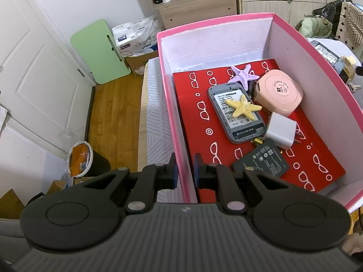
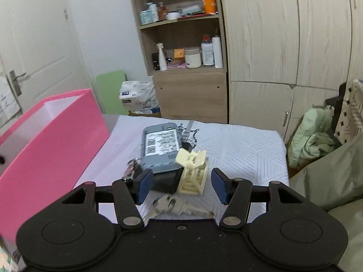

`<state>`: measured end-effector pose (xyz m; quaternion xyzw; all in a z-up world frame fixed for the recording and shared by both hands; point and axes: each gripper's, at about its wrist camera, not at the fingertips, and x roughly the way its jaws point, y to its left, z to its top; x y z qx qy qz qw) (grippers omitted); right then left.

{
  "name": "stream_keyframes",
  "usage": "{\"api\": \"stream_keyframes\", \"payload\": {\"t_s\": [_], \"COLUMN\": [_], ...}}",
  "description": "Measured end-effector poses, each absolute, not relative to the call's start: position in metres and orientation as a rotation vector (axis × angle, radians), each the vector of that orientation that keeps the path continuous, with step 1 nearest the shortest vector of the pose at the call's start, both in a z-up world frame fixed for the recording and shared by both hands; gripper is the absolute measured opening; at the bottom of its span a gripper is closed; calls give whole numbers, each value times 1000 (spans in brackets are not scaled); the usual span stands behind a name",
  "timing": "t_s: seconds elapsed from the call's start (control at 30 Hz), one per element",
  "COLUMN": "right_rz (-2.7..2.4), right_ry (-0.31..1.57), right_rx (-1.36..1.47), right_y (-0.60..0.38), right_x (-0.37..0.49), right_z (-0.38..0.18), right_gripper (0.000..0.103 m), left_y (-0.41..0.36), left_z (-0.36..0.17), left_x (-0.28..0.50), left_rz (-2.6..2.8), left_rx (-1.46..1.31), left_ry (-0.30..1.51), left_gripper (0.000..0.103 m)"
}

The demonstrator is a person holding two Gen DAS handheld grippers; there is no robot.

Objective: Organize rigid objects
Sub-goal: 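Move the right gripper back to the table toward the cream figurine, then grasp the cream figurine with the right gripper, then carry the cream figurine into the box and release it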

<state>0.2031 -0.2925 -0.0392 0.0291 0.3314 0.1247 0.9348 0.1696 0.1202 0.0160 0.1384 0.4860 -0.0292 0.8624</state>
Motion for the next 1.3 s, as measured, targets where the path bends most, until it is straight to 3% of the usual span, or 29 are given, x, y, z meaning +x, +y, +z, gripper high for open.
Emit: {"api": "stream_keyframes", "payload": {"t_s": [0.27, 0.3, 0.33, 0.67, 0.9, 1.3], "right_rz": [248, 248, 254, 242, 305, 765], "right_ry": [683, 676, 655, 605, 543, 516], "right_rx": [166, 159, 156, 0, 21, 62], "right_y": [-294, -294, -294, -284, -267, -159], "right_x": [225, 225, 223, 198, 171, 123], "right_z": [-59, -60, -60, -44, 1, 61], "right_gripper": [62, 54, 35, 36, 36, 36], "left_y": [120, 120, 121, 124, 129, 132], "left_z": [15, 14, 14, 13, 14, 13], "left_x": [170, 170, 170, 171, 172, 170], "left_rz": [-64, -65, -66, -74, -99, -114], "left_rx": [281, 282, 281, 267, 234, 210], "left_ry": [1027, 1027, 1028, 1032, 1039, 1022], "left_gripper": [12, 12, 12, 12, 12, 12]}}
